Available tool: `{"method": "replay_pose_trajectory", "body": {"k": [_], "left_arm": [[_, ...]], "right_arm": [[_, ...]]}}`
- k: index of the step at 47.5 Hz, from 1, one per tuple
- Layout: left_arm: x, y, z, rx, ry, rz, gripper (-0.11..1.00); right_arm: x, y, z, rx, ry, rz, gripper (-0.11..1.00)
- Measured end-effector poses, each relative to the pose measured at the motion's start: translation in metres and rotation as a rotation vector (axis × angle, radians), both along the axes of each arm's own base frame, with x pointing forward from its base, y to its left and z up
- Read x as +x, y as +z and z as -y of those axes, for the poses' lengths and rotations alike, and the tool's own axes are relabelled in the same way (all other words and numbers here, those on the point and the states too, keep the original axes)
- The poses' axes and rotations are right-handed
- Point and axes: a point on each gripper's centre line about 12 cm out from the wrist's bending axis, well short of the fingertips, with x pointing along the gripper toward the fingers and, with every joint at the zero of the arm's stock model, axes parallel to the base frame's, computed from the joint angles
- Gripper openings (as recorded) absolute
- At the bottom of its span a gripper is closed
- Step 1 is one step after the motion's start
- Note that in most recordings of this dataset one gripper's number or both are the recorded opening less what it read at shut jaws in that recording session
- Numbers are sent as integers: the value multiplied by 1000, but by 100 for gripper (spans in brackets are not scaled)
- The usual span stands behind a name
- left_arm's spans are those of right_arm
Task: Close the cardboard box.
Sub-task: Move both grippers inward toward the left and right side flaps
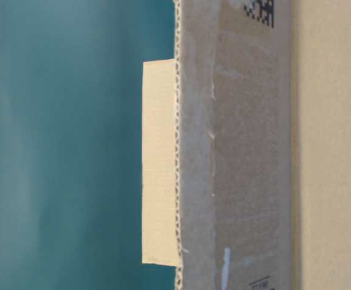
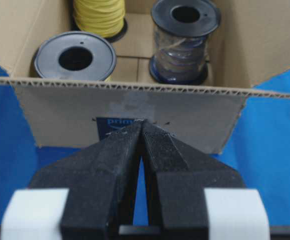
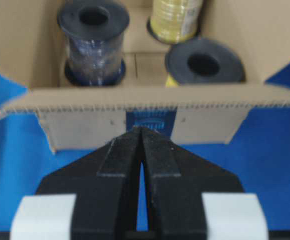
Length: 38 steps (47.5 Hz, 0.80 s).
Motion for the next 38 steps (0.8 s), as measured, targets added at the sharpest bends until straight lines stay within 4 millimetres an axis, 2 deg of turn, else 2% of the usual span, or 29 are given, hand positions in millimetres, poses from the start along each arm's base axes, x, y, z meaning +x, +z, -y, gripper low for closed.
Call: {"method": "replay_pose_trajectory", "body": {"k": [19, 29, 38], "left_arm": [[14, -41, -2, -83, 32, -38, 0], [20, -50, 0, -85, 25, -46, 0], [26, -46, 2, -82, 11, -31, 0]], "right_arm": [[19, -46, 3, 52, -38, -56, 0], [23, -54, 4, 52, -43, -64, 0], [25, -51, 5, 48, -45, -43, 0]]}}
